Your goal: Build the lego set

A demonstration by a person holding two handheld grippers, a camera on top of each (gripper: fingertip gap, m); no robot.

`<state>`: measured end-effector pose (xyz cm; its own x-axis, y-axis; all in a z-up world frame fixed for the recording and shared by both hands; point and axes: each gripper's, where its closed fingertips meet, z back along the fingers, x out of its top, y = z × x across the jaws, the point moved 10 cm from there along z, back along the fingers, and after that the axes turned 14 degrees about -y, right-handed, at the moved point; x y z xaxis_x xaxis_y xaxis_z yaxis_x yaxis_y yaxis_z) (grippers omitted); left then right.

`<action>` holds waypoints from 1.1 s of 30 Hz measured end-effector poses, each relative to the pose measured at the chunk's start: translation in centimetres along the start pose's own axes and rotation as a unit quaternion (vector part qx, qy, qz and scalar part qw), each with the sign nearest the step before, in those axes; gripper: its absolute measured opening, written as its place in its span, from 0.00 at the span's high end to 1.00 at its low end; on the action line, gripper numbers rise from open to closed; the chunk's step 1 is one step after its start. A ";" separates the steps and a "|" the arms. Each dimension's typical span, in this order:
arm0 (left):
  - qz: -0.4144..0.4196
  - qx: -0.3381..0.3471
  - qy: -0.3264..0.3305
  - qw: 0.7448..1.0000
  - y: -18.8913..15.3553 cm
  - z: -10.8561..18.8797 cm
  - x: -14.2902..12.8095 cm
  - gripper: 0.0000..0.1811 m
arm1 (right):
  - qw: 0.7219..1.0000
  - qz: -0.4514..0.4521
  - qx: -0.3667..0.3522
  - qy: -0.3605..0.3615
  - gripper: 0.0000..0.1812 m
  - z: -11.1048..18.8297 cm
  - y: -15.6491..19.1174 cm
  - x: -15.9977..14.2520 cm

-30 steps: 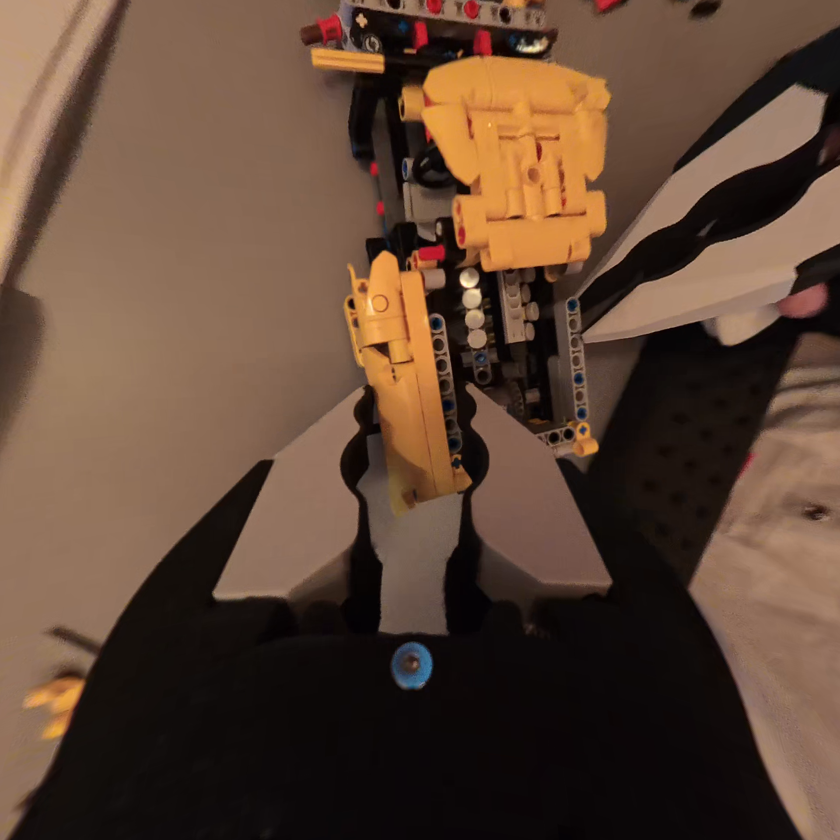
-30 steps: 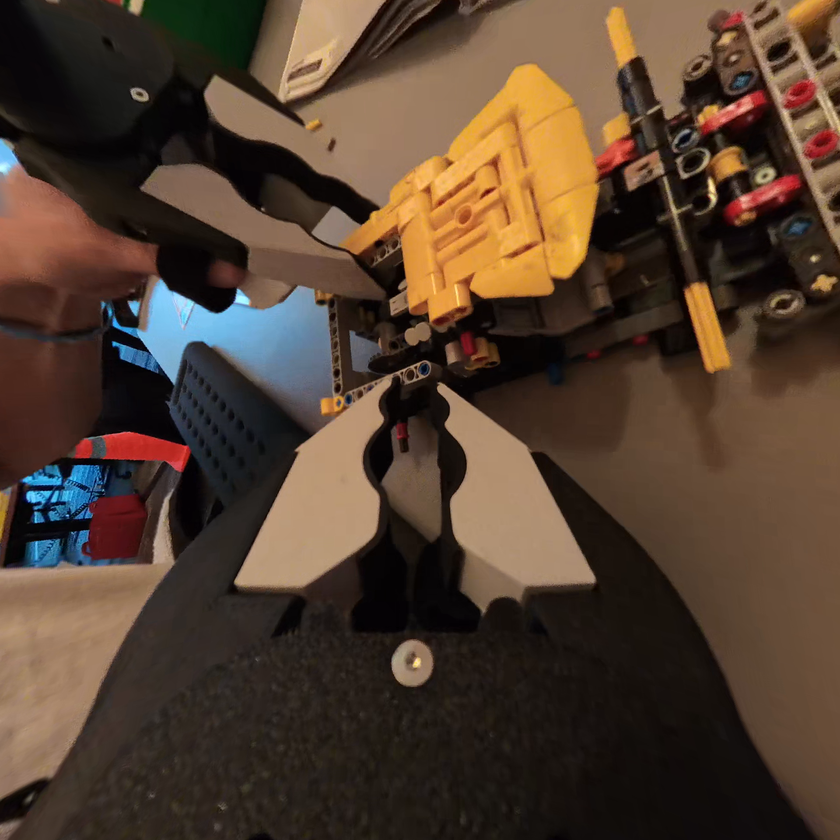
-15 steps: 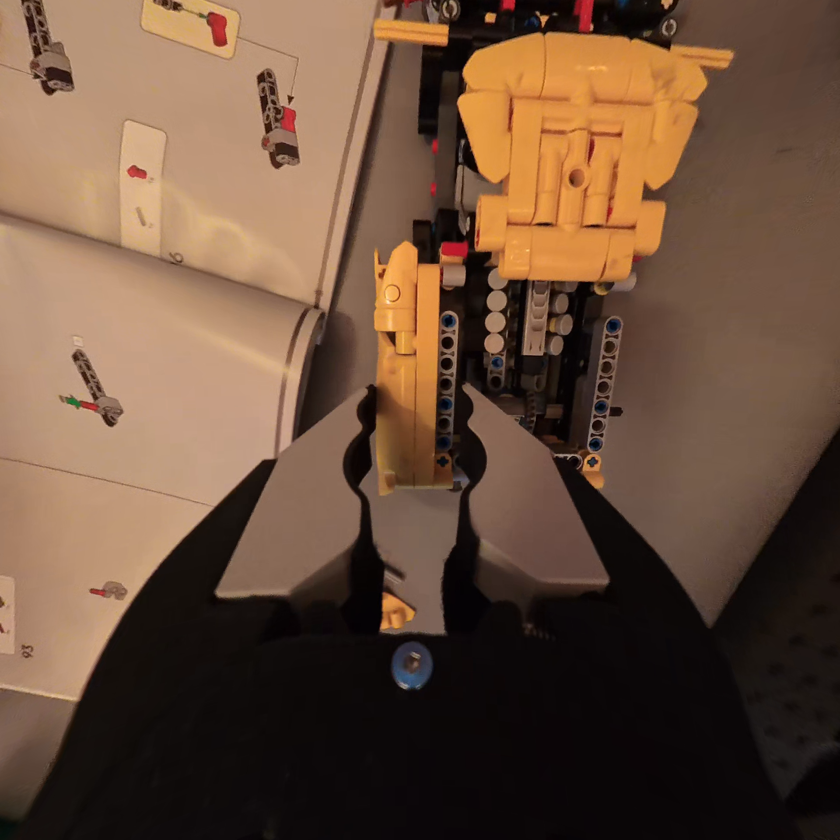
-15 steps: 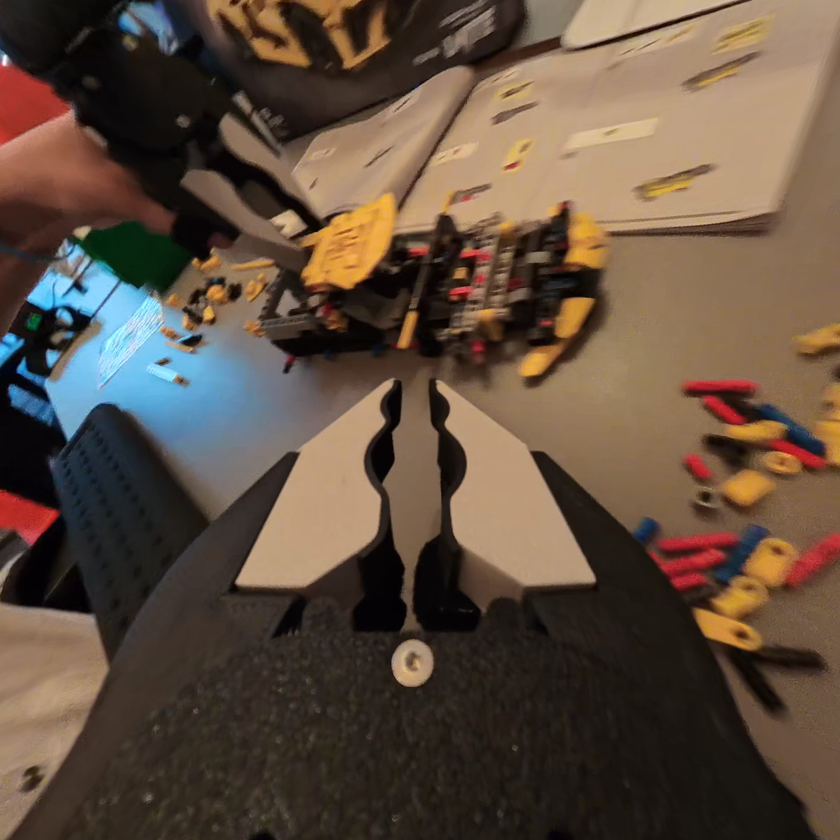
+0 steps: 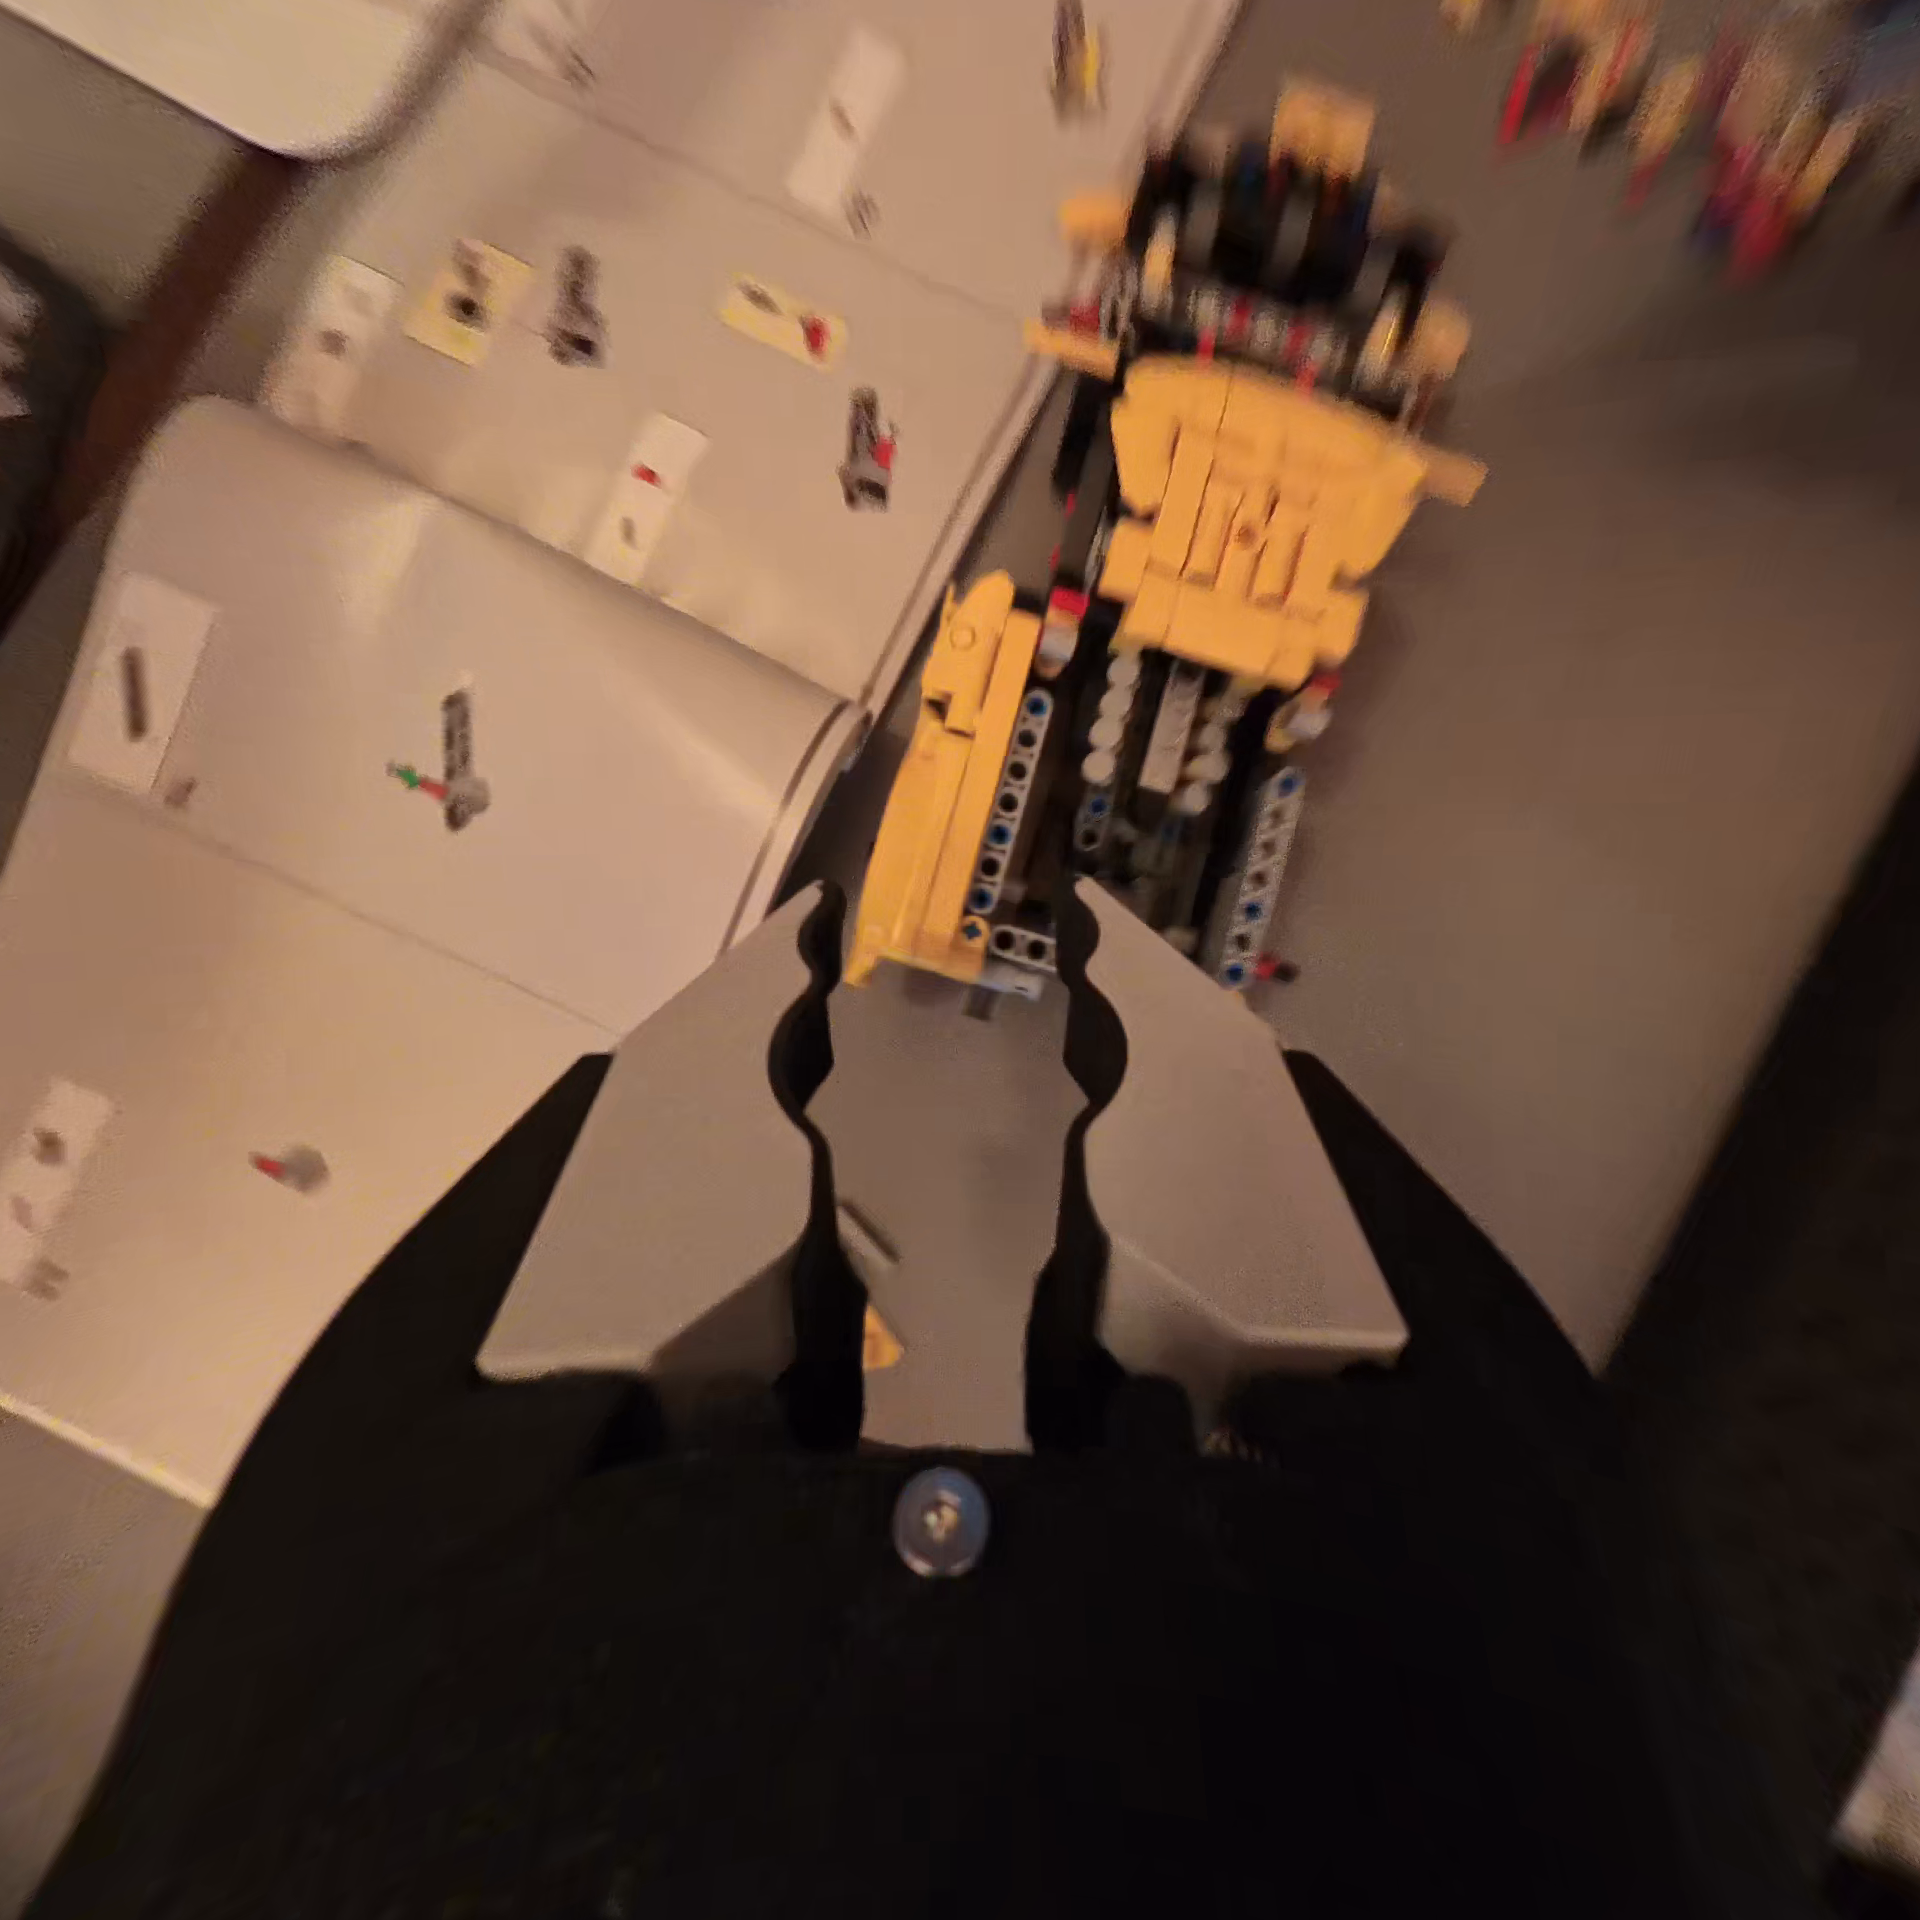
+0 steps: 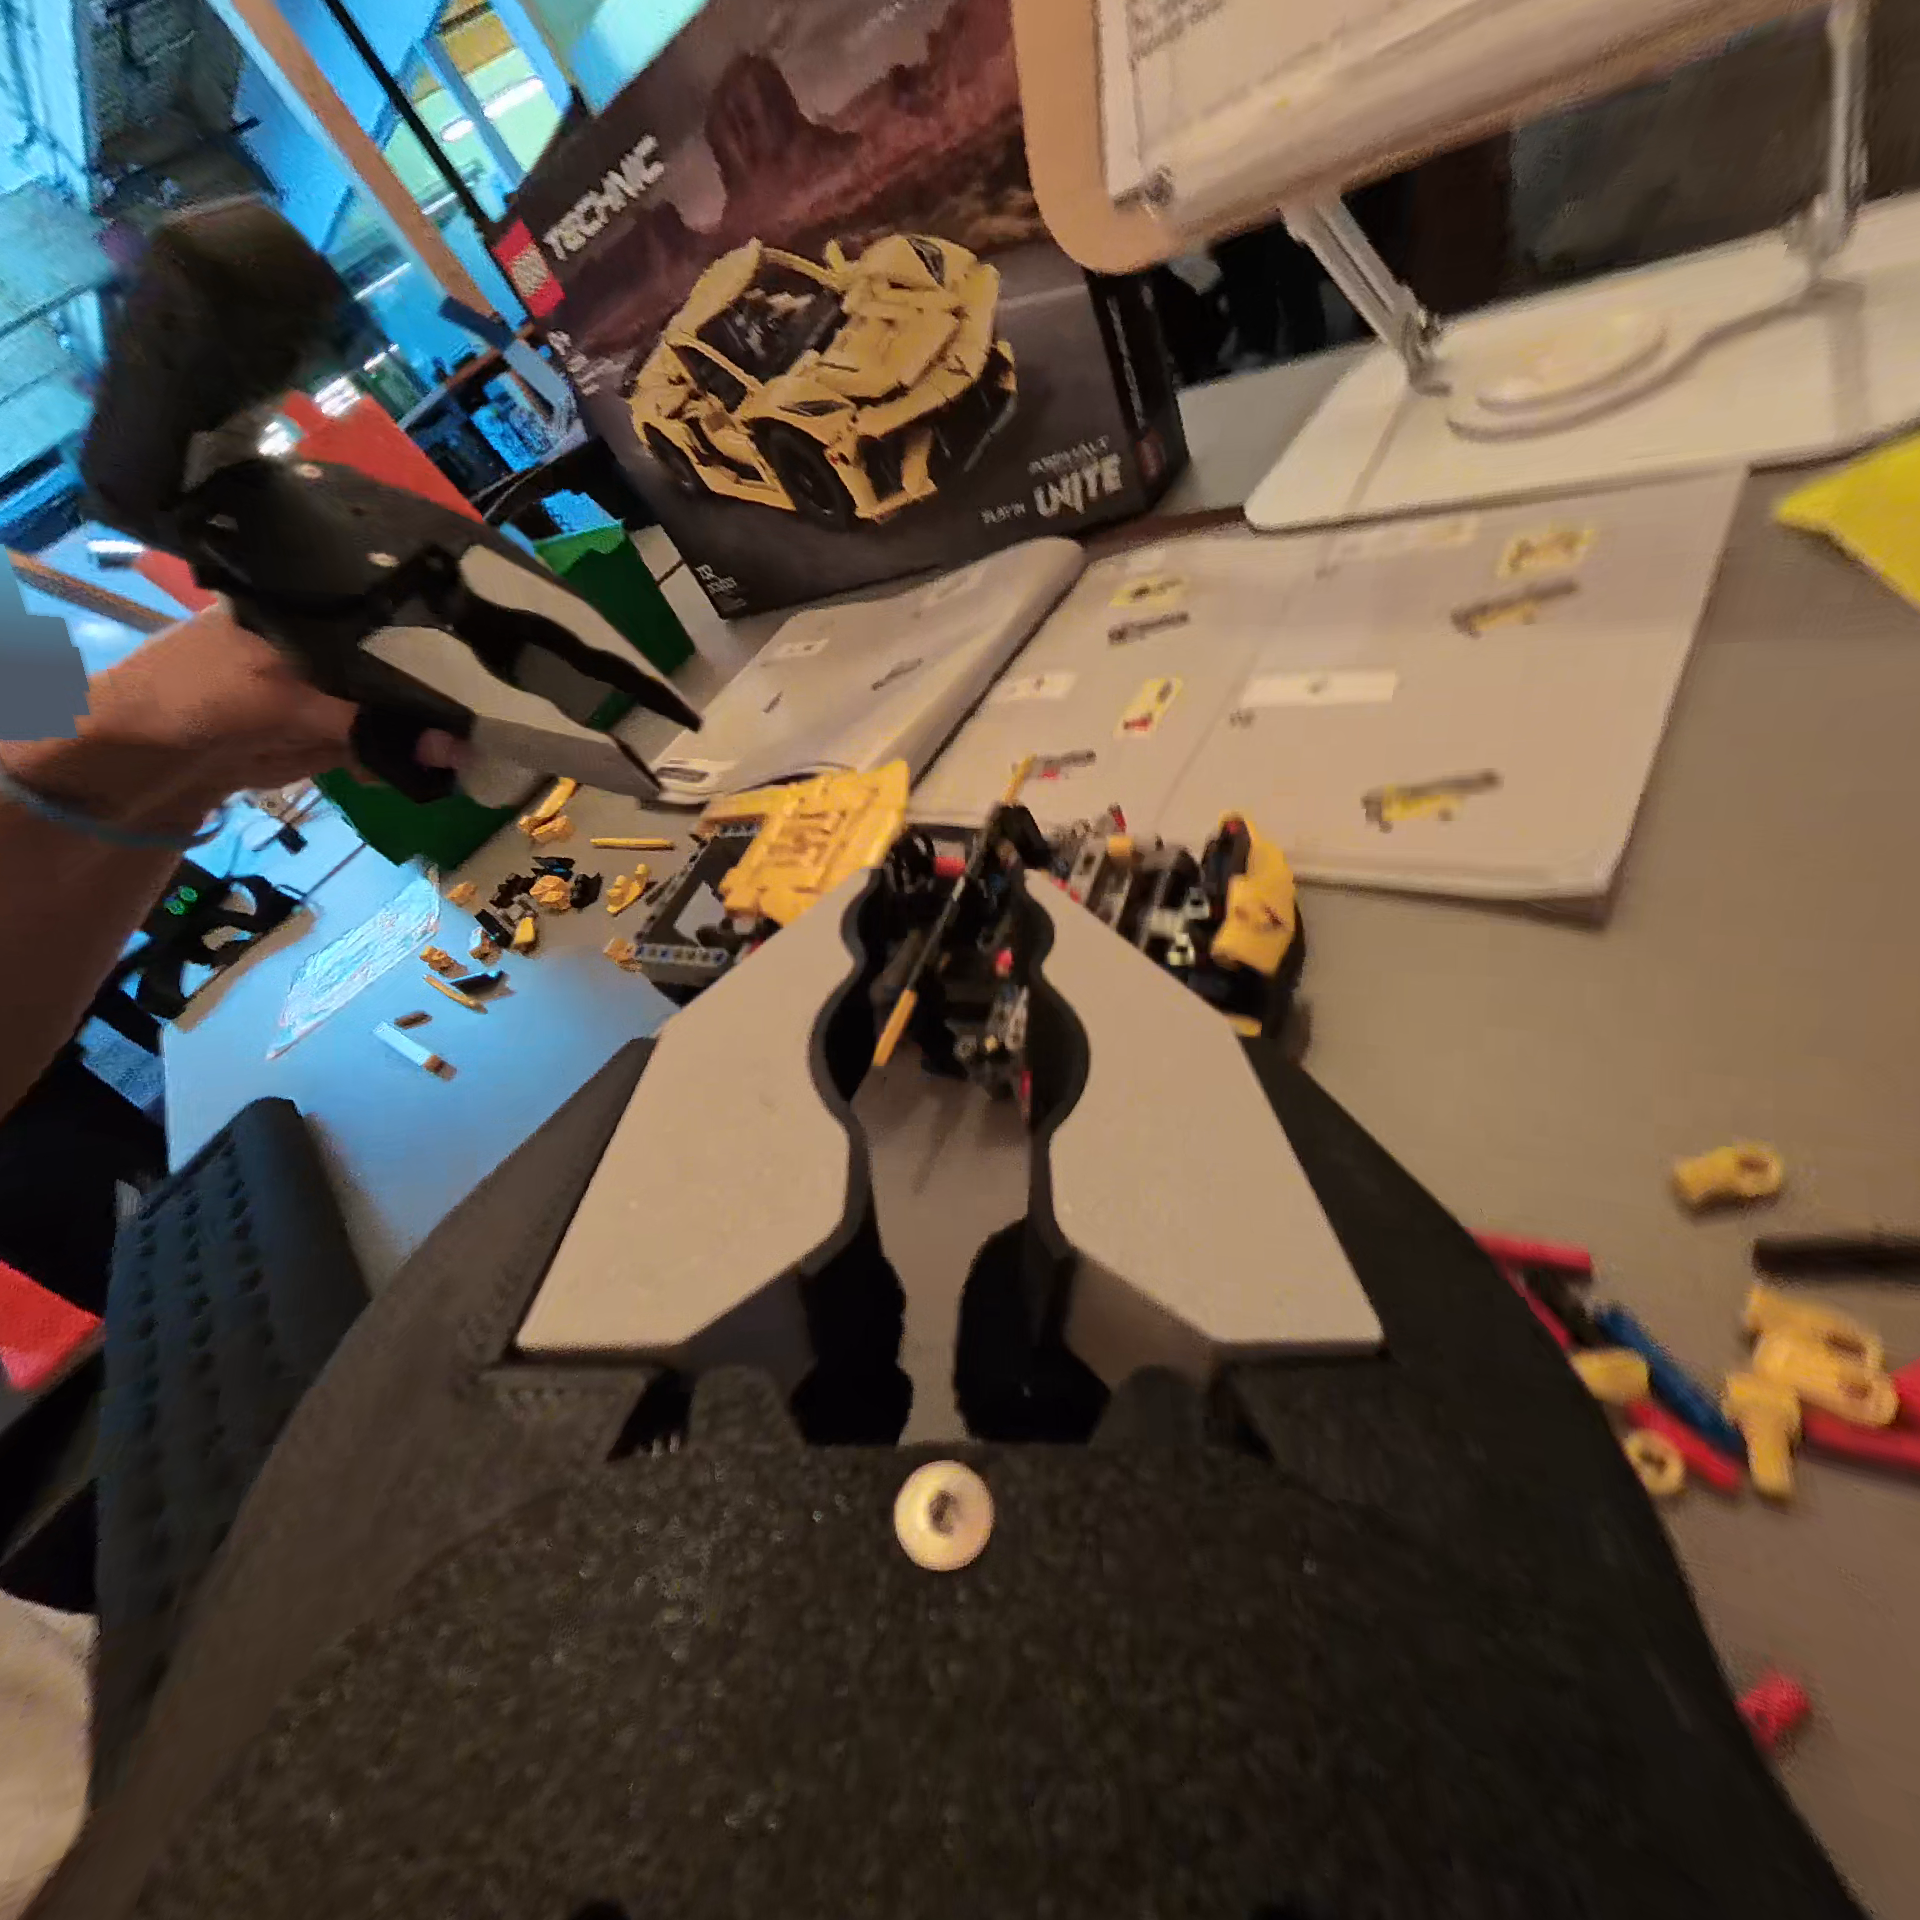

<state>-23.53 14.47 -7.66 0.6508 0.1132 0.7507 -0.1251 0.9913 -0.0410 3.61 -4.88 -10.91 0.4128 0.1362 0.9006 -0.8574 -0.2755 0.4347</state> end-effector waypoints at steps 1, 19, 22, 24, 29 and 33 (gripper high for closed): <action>0.043 0.011 -0.058 0.997 -0.3 1.6 -0.5 0.78 | 1.000 0.023 0.008 -0.004 0.87 -0.6 0.3 0.4; 0.239 0.295 -0.406 0.831 -2.8 7.1 -11.7 0.79 | 0.990 0.136 0.028 0.001 0.80 -5.5 1.0 -0.4; 0.252 0.308 -0.424 0.813 -2.4 8.0 -12.2 0.80 | 0.991 0.132 0.024 -0.002 0.81 -5.9 0.9 -0.2; 0.268 0.309 -0.434 0.803 -2.0 8.7 -12.7 0.79 | 0.991 0.128 0.024 0.000 0.82 -6.1 0.7 -0.3; 0.250 0.347 -0.428 0.796 -0.9 11.2 -14.0 0.80 | 0.990 0.142 -0.003 0.002 0.81 -5.0 -0.5 0.6; 0.250 0.319 -0.424 0.810 -0.9 10.1 -13.8 0.80 | 0.973 0.193 -0.126 0.007 0.78 0.3 -3.0 3.5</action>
<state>-39.94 11.35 -11.29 -0.3150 0.1358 0.9393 -0.7514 0.5690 -0.3342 7.71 -3.90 -9.03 0.0419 0.0831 0.9957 -0.9966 -0.0666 0.0475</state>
